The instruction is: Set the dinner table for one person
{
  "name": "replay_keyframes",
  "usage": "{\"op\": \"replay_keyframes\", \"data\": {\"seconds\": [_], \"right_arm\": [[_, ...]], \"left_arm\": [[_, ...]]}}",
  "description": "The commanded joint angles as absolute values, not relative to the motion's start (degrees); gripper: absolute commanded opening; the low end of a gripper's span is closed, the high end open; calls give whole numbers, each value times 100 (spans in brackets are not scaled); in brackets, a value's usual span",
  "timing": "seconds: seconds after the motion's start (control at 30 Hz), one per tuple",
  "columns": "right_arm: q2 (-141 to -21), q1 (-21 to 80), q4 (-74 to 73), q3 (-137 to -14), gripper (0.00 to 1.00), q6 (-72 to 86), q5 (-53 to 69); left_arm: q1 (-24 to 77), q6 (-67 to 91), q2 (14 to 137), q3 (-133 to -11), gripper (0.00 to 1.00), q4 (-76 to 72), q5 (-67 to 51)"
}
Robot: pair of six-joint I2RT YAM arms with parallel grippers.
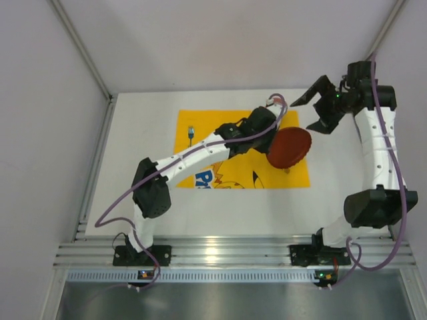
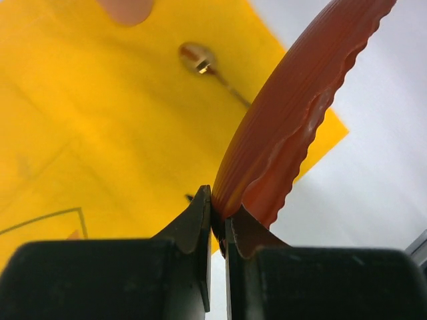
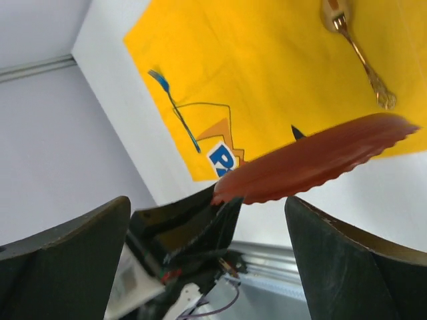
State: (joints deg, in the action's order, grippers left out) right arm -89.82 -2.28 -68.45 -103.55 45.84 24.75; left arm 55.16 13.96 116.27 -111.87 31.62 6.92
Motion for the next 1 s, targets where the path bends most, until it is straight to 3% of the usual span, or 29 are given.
{"op": "replay_keyframes", "data": {"seconds": [0.0,0.23,0.63,0.83,0.93,0.97], "right_arm": [[-8816,-202,-7197,-11319,100,3764,2259],[-7965,-343,-7260,-10557,100,3182,1943],[-7612,-431,-7075,-9791,100,3146,1714],[-7445,-483,-7031,-9484,100,3111,1591],[-7366,-492,-6996,-9326,100,3094,1521],[-7357,-501,-6970,-9290,100,3076,1477]], "left_arm": [[4871,1722,10900,-10532,0,3349,721],[3202,2372,10116,-8562,0,2629,11],[2488,2846,11505,-9397,0,2638,-2204],[2391,2927,11435,-9106,0,2874,-2039],[2391,2848,11443,-9062,31,3127,-1786],[2391,2830,11513,-9062,55,3172,-1767]]}}
